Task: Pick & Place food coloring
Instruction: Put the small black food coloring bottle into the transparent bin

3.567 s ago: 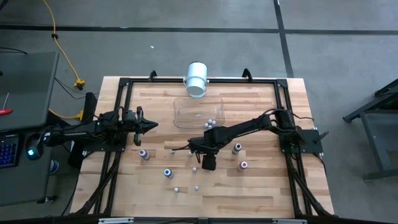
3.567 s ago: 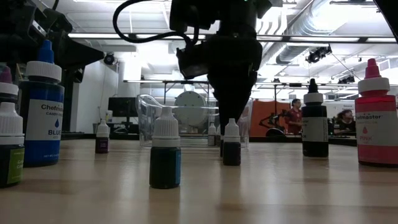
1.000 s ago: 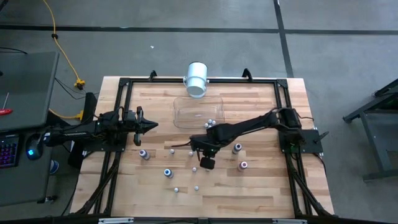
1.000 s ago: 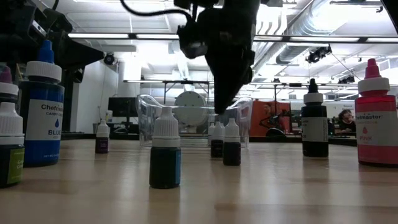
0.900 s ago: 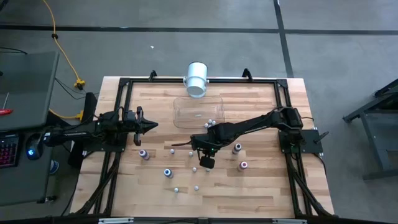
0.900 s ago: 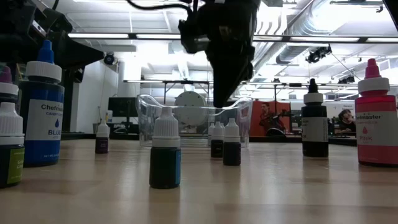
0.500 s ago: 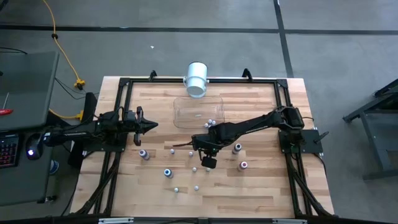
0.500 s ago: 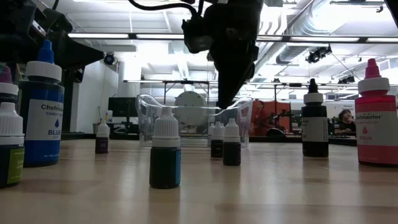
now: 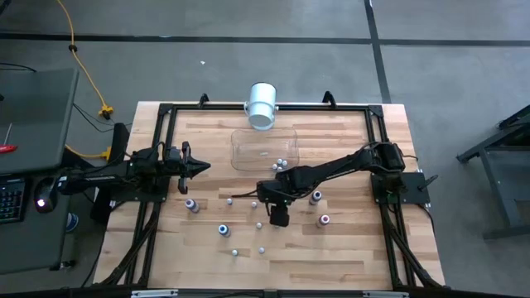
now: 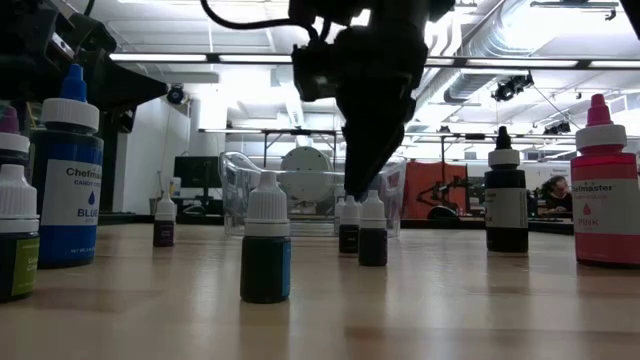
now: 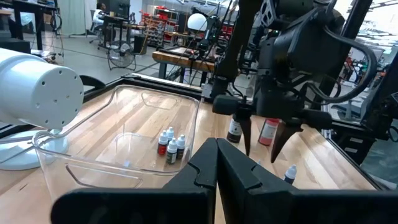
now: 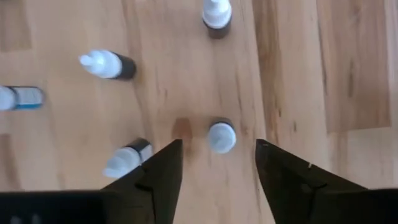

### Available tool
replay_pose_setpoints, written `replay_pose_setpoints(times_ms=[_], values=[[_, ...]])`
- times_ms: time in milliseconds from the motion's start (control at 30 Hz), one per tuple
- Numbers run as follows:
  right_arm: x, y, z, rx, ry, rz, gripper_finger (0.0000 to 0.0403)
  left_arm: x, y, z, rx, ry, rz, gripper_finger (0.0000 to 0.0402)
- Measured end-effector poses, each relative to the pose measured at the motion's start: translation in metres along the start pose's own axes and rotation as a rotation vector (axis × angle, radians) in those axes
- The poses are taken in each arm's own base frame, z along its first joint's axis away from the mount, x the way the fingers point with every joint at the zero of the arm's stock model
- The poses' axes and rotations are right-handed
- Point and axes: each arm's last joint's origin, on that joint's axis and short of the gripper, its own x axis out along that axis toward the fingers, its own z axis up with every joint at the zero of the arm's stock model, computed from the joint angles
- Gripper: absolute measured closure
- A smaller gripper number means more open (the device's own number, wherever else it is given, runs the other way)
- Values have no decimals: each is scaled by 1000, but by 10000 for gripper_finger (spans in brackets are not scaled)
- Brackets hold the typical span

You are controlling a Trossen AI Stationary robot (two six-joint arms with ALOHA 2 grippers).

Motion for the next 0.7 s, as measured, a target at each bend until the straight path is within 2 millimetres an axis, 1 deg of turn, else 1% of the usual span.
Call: replay_pose_setpoints(times_ms=[167,700], values=[[1,-1,0,-20,-5,-21,203,0,0,0,0,0,0,401],[18,-2,-1,-37,20,-18,201,0,0,0,0,0,0,401]])
